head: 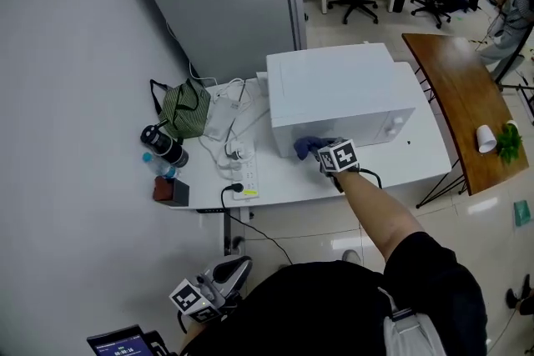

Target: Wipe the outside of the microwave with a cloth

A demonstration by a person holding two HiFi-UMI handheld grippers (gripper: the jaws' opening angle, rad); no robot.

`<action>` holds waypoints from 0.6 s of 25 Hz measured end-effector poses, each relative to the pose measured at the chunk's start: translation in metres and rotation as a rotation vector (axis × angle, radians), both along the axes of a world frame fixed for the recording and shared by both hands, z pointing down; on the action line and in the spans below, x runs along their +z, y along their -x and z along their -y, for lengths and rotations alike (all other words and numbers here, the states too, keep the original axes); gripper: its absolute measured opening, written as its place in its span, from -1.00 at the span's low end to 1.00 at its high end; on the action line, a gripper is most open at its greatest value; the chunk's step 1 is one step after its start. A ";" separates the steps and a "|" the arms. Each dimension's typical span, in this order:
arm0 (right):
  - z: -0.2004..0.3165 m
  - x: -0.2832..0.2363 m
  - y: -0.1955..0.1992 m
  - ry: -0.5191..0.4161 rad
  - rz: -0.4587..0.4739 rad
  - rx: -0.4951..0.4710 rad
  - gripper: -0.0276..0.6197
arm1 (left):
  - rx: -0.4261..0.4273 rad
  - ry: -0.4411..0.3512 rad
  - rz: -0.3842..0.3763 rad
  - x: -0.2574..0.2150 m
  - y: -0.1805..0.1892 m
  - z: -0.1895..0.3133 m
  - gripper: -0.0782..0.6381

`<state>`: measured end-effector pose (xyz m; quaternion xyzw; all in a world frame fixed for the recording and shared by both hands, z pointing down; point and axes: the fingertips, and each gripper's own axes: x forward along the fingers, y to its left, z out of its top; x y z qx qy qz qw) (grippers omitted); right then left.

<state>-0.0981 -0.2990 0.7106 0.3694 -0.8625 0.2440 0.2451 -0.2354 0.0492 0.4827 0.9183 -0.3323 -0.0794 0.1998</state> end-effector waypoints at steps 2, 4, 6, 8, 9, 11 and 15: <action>0.005 0.001 -0.054 -0.007 -0.036 0.037 -0.70 | 0.030 -0.007 0.020 0.001 -0.025 0.009 -0.77; 0.009 0.003 -0.111 -0.021 -0.085 0.064 -0.70 | 0.064 -0.019 0.025 -0.008 -0.061 0.019 -0.77; 0.013 0.003 -0.165 -0.048 -0.131 0.082 -0.70 | 0.096 -0.029 0.026 -0.014 -0.100 0.028 -0.77; 0.016 -0.003 -0.209 -0.083 -0.151 0.097 -0.70 | 0.132 -0.032 0.040 -0.015 -0.138 0.034 -0.77; 0.017 -0.007 -0.227 -0.095 -0.149 0.111 -0.70 | 0.150 -0.032 0.051 -0.015 -0.156 0.036 -0.77; 0.019 -0.011 -0.257 -0.101 -0.128 0.134 -0.70 | 0.176 -0.033 0.072 -0.016 -0.186 0.038 -0.77; 0.019 -0.010 -0.278 -0.101 -0.108 0.102 -0.70 | 0.180 -0.039 0.097 -0.024 -0.218 0.045 -0.77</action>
